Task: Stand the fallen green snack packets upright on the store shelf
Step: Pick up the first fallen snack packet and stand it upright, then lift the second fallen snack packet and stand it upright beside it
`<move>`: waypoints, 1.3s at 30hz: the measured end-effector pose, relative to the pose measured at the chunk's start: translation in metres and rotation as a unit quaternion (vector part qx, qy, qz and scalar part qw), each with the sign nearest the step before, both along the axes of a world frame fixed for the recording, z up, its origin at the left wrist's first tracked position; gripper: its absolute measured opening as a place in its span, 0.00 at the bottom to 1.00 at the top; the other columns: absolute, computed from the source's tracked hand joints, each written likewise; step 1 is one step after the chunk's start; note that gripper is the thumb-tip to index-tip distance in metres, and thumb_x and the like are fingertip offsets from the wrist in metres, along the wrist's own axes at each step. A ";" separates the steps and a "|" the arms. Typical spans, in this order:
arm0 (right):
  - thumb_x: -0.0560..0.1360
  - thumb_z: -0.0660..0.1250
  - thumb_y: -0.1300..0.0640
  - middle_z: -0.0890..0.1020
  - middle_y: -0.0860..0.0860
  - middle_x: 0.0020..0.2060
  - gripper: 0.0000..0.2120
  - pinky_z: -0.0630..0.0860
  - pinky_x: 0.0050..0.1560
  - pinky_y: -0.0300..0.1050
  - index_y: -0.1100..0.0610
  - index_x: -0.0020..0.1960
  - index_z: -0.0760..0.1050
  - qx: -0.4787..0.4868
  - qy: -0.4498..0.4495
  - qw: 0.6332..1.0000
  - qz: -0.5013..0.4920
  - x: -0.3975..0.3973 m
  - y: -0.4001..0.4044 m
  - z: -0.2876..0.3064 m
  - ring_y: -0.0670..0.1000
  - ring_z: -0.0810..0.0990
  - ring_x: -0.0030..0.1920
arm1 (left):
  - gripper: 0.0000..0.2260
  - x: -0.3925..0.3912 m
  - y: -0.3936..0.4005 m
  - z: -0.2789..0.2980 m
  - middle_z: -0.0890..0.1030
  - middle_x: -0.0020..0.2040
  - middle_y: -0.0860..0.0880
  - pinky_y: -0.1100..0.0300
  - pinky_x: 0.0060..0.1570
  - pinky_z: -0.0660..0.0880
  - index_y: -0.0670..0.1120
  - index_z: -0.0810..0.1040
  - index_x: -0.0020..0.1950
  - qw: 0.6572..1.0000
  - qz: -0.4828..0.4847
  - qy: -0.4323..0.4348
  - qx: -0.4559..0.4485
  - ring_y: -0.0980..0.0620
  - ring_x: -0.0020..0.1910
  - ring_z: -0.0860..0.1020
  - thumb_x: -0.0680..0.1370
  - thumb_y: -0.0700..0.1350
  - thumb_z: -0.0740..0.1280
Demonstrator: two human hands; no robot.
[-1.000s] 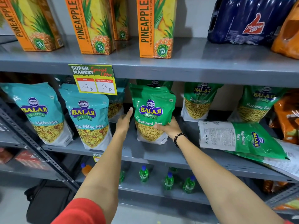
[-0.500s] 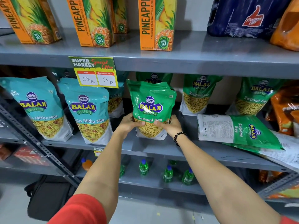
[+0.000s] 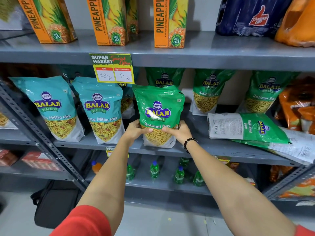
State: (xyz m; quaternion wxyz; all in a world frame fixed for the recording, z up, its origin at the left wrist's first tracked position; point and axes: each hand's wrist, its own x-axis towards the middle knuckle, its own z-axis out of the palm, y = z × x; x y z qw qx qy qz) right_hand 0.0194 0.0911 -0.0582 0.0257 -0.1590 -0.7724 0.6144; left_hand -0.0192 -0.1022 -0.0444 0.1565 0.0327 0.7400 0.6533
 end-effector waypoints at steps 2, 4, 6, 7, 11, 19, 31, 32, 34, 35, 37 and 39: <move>0.61 0.80 0.52 0.80 0.55 0.57 0.35 0.77 0.57 0.50 0.61 0.61 0.69 -0.003 -0.001 1.000 0.001 0.001 -0.002 0.000 0.53 0.79 0.55 | 0.23 0.002 -0.001 0.000 0.78 0.64 0.36 0.52 0.57 0.74 0.34 0.72 0.65 1.000 0.001 0.001 0.000 0.42 0.60 0.77 0.71 0.32 0.72; 0.62 0.79 0.51 0.81 0.55 0.58 0.34 0.77 0.58 0.51 0.61 0.61 0.70 -0.002 -0.001 1.000 0.003 0.002 -0.003 0.001 0.53 0.80 0.56 | 0.24 0.002 -0.001 -0.001 0.77 0.64 0.36 0.52 0.57 0.74 0.34 0.71 0.66 1.000 0.002 -0.002 0.006 0.39 0.63 0.76 0.71 0.32 0.71; 0.62 0.79 0.51 0.81 0.56 0.58 0.32 0.77 0.61 0.54 0.61 0.61 0.71 0.000 -0.002 1.000 0.007 0.002 -0.004 0.001 0.55 0.80 0.57 | 0.26 0.002 0.000 -0.001 0.77 0.65 0.36 0.49 0.61 0.74 0.34 0.70 0.67 1.000 0.009 -0.012 0.012 0.39 0.64 0.76 0.71 0.31 0.72; 0.63 0.78 0.51 0.81 0.56 0.58 0.30 0.76 0.61 0.54 0.60 0.60 0.72 0.001 -0.004 1.000 0.011 0.004 -0.003 0.001 0.55 0.80 0.58 | 0.27 0.003 0.002 -0.002 0.77 0.65 0.36 0.48 0.63 0.73 0.34 0.69 0.68 1.000 0.013 -0.019 0.009 0.39 0.64 0.75 0.70 0.32 0.72; 0.68 0.73 0.45 0.77 0.57 0.65 0.33 0.71 0.67 0.53 0.62 0.66 0.70 -0.013 0.003 1.000 -0.022 0.010 0.002 0.002 0.56 0.76 0.64 | 0.30 0.009 0.006 -0.011 0.75 0.67 0.38 0.53 0.60 0.72 0.34 0.68 0.68 0.996 0.034 -0.063 -0.051 0.41 0.65 0.74 0.69 0.36 0.75; 0.77 0.62 0.47 0.76 0.56 0.46 0.20 0.67 0.50 0.44 0.65 0.54 0.75 -0.022 0.003 0.973 -0.231 0.028 0.052 0.001 0.55 0.74 0.50 | 0.32 0.040 0.067 -0.031 0.67 0.74 0.42 0.51 0.68 0.68 0.36 0.63 0.73 0.980 0.092 -0.173 -0.045 0.42 0.72 0.67 0.72 0.39 0.72; 0.76 0.63 0.48 0.73 0.65 0.65 0.30 0.70 0.63 0.51 0.69 0.68 0.65 -0.080 -0.065 0.918 -0.384 0.062 0.172 0.003 0.63 0.74 0.64 | 0.34 0.044 0.231 0.013 0.66 0.74 0.40 0.51 0.69 0.66 0.37 0.61 0.74 0.987 -0.028 -0.157 0.010 0.42 0.72 0.67 0.74 0.46 0.71; 0.75 0.64 0.47 0.74 0.64 0.64 0.32 0.70 0.62 0.52 0.69 0.69 0.64 -0.099 -0.070 0.914 -0.387 0.065 0.185 0.003 0.63 0.75 0.61 | 0.34 0.040 0.247 0.016 0.68 0.73 0.38 0.51 0.67 0.68 0.37 0.62 0.74 0.992 -0.033 -0.122 -0.016 0.41 0.70 0.69 0.74 0.48 0.70; 0.74 0.66 0.45 0.75 0.62 0.59 0.34 0.74 0.59 0.51 0.68 0.69 0.64 -0.140 -0.076 0.905 -0.395 0.066 0.205 0.001 0.61 0.78 0.52 | 0.31 0.030 0.272 0.022 0.71 0.71 0.38 0.54 0.60 0.72 0.37 0.65 0.72 0.995 -0.057 -0.040 -0.073 0.41 0.66 0.73 0.75 0.51 0.68; 0.73 0.66 0.45 0.75 0.63 0.61 0.34 0.74 0.61 0.53 0.68 0.69 0.65 -0.160 -0.073 0.898 -0.403 0.064 0.216 -0.002 0.61 0.78 0.53 | 0.30 0.025 0.284 0.024 0.72 0.70 0.40 0.56 0.57 0.72 0.39 0.65 0.73 0.992 -0.068 -0.010 -0.103 0.41 0.65 0.74 0.75 0.52 0.67; 0.73 0.67 0.45 0.73 0.63 0.65 0.34 0.73 0.65 0.57 0.68 0.69 0.65 -0.187 -0.078 0.890 -0.409 0.063 0.236 -0.004 0.61 0.76 0.58 | 0.31 0.013 0.304 0.028 0.71 0.71 0.43 0.56 0.57 0.72 0.43 0.63 0.74 0.982 -0.086 0.034 -0.162 0.42 0.66 0.73 0.75 0.54 0.66; 0.75 0.65 0.47 0.71 0.62 0.67 0.31 0.72 0.66 0.57 0.67 0.69 0.65 -0.214 -0.079 0.890 -0.395 0.058 0.251 -0.008 0.62 0.74 0.64 | 0.29 0.001 0.318 0.027 0.72 0.70 0.43 0.56 0.58 0.71 0.44 0.65 0.72 0.972 -0.107 0.071 -0.196 0.41 0.66 0.72 0.75 0.55 0.66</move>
